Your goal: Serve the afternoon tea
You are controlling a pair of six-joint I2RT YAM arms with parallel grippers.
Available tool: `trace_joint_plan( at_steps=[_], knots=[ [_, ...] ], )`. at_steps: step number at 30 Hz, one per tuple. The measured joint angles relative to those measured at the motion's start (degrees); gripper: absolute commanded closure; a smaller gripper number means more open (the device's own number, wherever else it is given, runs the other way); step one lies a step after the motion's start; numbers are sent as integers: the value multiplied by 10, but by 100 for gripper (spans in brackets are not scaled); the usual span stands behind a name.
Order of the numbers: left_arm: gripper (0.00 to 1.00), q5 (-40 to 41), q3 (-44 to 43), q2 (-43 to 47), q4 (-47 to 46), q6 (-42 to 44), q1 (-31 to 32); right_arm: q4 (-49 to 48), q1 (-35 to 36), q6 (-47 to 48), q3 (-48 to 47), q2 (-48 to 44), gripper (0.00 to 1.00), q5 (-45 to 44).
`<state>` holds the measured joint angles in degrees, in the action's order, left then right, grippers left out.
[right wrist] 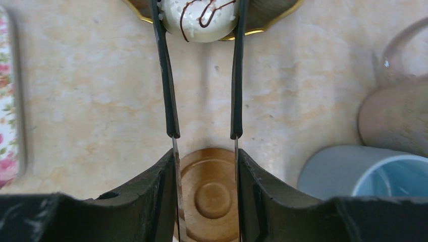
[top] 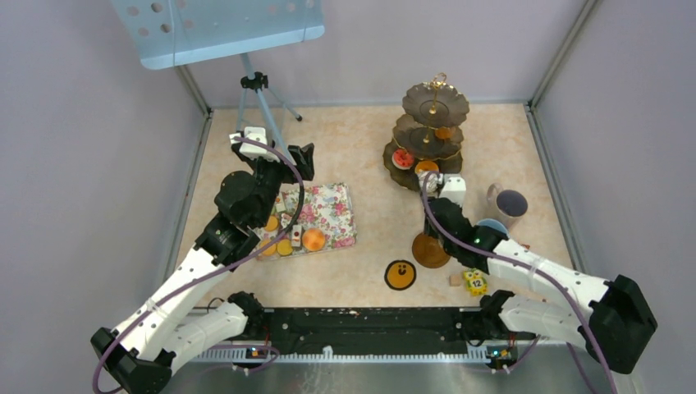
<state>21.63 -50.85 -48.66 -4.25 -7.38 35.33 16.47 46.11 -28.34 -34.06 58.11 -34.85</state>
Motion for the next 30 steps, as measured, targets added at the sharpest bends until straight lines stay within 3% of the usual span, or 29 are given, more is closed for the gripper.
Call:
trace_joint_plan(
  at_steps=[5, 13, 30],
  knots=[
    [1, -2, 0, 0, 0, 0, 0, 23, -66, -2, -1, 15, 69, 3],
    [1, -2, 0, 0, 0, 0, 0, -22, -162, 53, -28, 93, 69, 18],
    [1, -2, 0, 1, 0, 0, 0, -158, -230, 123, -71, 205, 59, 80]
  ],
)
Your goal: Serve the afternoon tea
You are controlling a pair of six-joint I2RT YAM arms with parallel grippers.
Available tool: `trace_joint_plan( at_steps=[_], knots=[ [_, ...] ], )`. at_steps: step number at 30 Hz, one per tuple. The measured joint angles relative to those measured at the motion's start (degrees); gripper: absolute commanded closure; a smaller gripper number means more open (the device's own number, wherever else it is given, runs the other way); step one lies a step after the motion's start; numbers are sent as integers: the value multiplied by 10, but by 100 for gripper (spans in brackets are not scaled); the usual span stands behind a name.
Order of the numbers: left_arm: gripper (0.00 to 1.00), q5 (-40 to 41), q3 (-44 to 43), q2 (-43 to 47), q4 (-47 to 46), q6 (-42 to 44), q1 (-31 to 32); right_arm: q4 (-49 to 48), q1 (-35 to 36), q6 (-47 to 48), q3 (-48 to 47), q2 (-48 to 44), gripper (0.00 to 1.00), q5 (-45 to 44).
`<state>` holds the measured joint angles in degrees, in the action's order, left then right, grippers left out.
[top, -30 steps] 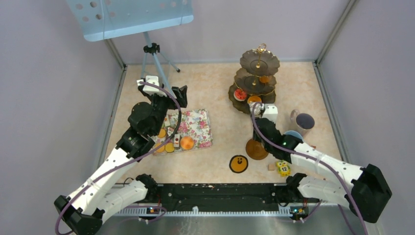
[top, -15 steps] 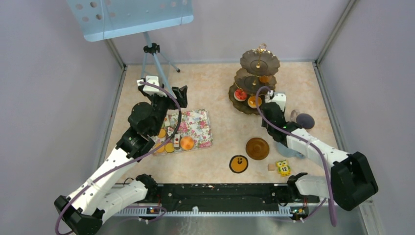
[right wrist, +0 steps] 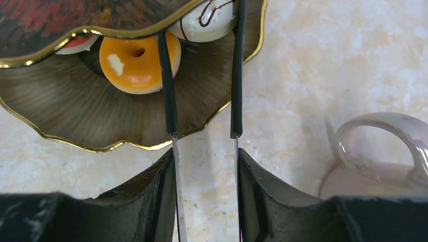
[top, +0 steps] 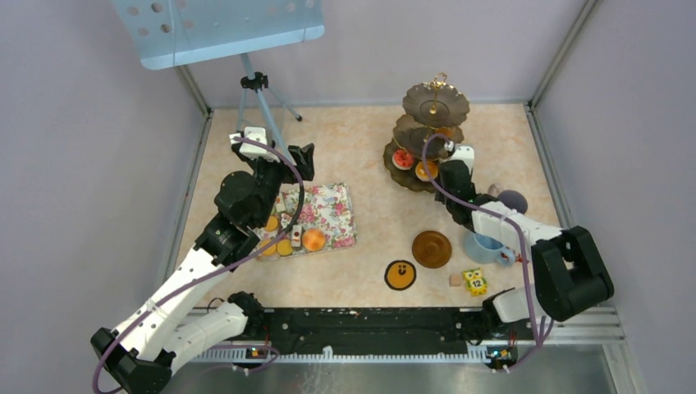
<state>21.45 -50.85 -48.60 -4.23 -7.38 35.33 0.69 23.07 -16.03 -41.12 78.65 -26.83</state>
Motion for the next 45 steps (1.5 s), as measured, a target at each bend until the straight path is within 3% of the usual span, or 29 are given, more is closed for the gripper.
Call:
trace_joint_plan(
  at_steps=[10, 25, 39, 45],
  knots=[
    [1, 0, 0, 0, 0, 0, 0, -37, -9, 17, -14, 40, 51, 7],
    [1, 0, 0, 0, 0, 0, 0, -71, -32, 3, -14, 40, 48, 37],
    [1, -1, 0, 1, 0, 0, 0, -95, -125, -97, 21, 7, 50, 192],
    [1, -2, 0, 1, 0, 0, 0, -45, -135, -125, 21, -46, 51, 233]
  ],
)
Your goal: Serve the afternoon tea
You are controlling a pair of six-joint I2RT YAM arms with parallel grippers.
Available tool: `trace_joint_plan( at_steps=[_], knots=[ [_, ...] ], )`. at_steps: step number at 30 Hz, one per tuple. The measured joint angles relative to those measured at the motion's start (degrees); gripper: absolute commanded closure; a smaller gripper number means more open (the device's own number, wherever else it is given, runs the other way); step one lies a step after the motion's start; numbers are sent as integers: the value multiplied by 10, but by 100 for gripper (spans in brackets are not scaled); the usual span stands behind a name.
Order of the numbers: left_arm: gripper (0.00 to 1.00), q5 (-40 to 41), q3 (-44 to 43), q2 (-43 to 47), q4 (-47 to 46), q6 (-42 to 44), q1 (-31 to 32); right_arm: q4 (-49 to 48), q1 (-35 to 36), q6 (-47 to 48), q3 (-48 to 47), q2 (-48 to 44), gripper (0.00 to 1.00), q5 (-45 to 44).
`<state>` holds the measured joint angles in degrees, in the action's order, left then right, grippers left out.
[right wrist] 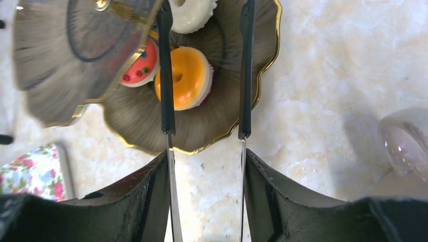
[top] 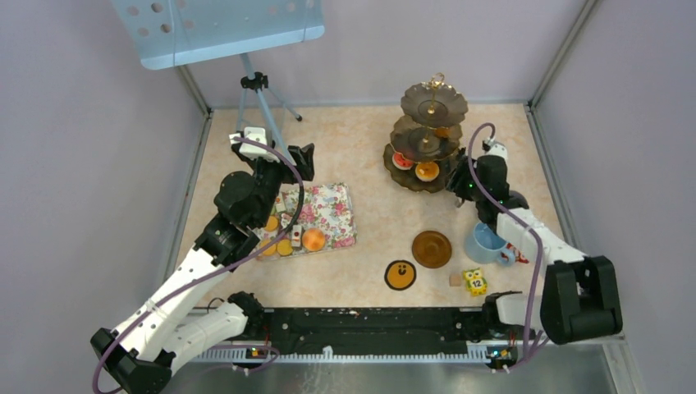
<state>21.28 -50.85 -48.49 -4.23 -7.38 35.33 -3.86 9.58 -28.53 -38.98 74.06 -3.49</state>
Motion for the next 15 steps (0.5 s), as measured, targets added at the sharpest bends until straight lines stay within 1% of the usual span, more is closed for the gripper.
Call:
trace_joint_plan(
  at_steps=[9, 15],
  knots=[
    [1, -5, 0, 0, 0, 0, 0, 151, 0, -16, 24, -151, 54, 64],
    [1, -9, 0, -3, 0, -2, 0, 214, 0, -16, 50, -184, 54, 118]
  ],
)
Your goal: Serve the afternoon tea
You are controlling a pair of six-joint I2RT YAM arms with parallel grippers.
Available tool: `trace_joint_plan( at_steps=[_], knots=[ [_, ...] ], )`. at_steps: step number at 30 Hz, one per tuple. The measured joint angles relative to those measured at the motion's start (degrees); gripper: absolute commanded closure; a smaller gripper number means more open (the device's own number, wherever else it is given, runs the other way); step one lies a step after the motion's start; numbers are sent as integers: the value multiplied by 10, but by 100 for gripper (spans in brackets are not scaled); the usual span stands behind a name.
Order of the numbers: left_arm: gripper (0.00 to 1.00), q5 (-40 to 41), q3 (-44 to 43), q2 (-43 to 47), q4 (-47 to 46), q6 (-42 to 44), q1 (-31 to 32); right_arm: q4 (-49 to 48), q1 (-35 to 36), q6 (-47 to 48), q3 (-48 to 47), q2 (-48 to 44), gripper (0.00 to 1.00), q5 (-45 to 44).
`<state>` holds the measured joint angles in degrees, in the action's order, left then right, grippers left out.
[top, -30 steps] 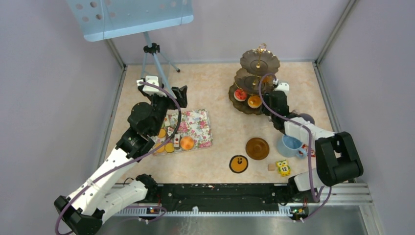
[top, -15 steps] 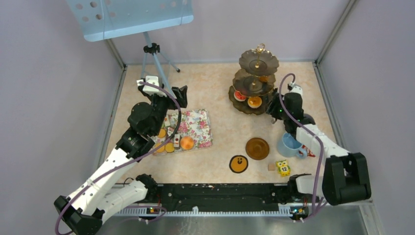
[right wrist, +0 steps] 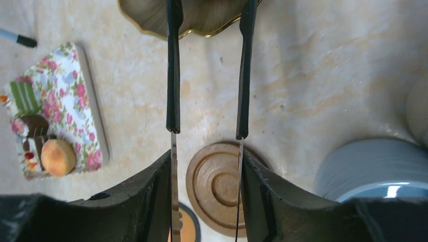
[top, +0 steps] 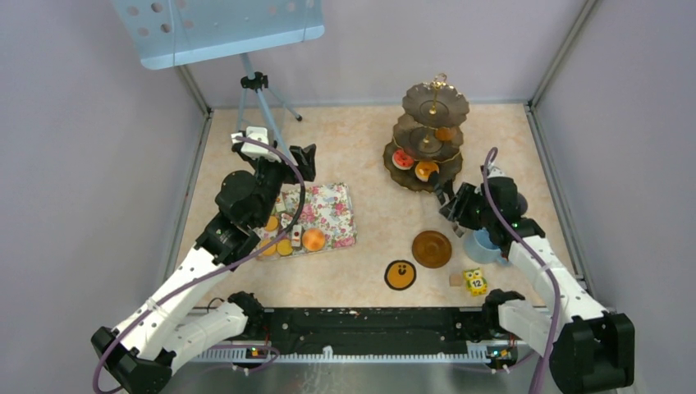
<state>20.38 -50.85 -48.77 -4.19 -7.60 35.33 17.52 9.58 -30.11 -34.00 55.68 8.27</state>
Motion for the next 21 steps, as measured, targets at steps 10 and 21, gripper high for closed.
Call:
trace_joint_plan(
  at_steps=[10, 21],
  knots=[
    [1, 0, 0, -3, 3, 0, 0, 35, 41, 21, 7, -99, 52, 123],
    [1, 17, 0, 3, 3, 5, -1, -62, 383, 105, -92, 101, 51, 69]
  ],
)
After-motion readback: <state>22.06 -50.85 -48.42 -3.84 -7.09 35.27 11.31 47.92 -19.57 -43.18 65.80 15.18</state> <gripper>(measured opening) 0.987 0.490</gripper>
